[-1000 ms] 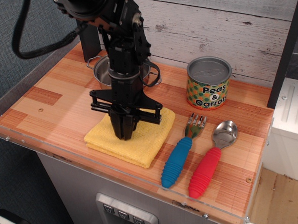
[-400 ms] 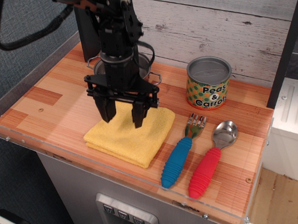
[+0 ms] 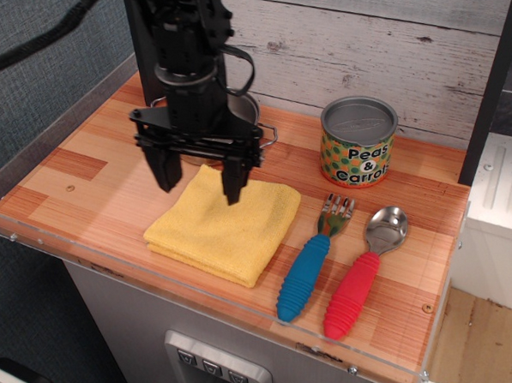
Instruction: Moved yellow cloth to the left of blue fork
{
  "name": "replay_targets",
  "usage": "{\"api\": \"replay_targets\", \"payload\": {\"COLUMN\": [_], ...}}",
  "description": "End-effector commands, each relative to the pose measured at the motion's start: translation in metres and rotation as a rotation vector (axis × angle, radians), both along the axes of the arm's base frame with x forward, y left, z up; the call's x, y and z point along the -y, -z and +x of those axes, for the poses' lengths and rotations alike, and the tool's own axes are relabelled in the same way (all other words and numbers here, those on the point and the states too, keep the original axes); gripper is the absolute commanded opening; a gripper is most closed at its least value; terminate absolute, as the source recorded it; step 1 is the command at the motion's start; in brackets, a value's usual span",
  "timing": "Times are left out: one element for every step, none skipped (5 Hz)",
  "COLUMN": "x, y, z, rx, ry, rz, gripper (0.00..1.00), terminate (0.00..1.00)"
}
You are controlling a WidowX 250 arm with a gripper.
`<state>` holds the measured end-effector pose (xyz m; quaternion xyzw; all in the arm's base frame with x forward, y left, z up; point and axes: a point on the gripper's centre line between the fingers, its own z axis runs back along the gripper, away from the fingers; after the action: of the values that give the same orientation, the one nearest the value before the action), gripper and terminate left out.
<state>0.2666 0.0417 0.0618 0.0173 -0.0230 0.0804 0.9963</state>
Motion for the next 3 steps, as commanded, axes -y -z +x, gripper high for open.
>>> {"api": "replay_targets", "payload": {"x": [-0.043, -0.067, -0.082], "y": [-0.037, -0.039, -0.044], "z": [-0.009, -0.015, -0.015], "rx": [0.063, 0.075, 0.085], "ry": [-0.060, -0.132, -0.190], "rz": [0.033, 0.022, 0.038], "gripper": [1.00, 1.00, 1.00], "terminate": [0.00, 0.00, 0.00]}}
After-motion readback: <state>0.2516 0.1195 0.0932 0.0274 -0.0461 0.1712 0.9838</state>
